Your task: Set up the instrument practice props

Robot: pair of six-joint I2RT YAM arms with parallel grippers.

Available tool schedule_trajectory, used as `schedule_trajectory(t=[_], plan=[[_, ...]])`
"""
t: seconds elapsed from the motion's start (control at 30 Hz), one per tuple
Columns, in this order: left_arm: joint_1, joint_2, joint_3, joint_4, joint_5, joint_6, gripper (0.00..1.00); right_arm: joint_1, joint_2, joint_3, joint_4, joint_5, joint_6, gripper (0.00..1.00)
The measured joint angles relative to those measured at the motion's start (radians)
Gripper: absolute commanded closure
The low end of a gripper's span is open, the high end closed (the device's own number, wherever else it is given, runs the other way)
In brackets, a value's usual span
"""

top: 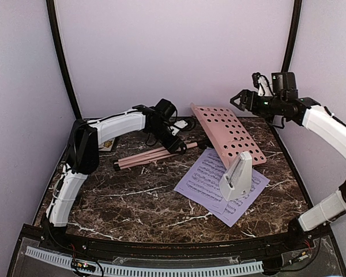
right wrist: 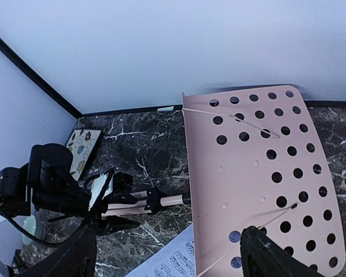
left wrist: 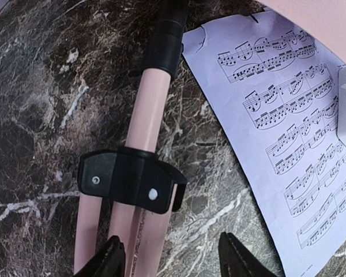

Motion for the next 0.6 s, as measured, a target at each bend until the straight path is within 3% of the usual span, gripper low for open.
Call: schedule_trajectory(t=[0.27, 0.6], plan=[[0.0, -0.06, -0.134, 0.051, -0.005, -0.009, 0.42, 0.16, 0.3, 0.241, -0.173, 0.168, -0.106, 0.31], [0.005, -0.22, -0.322, 0.148, -0.012, -0.019, 0.42, 0.217, 0.498, 0.297, -0.291, 0.254, -0.167, 0.38]])
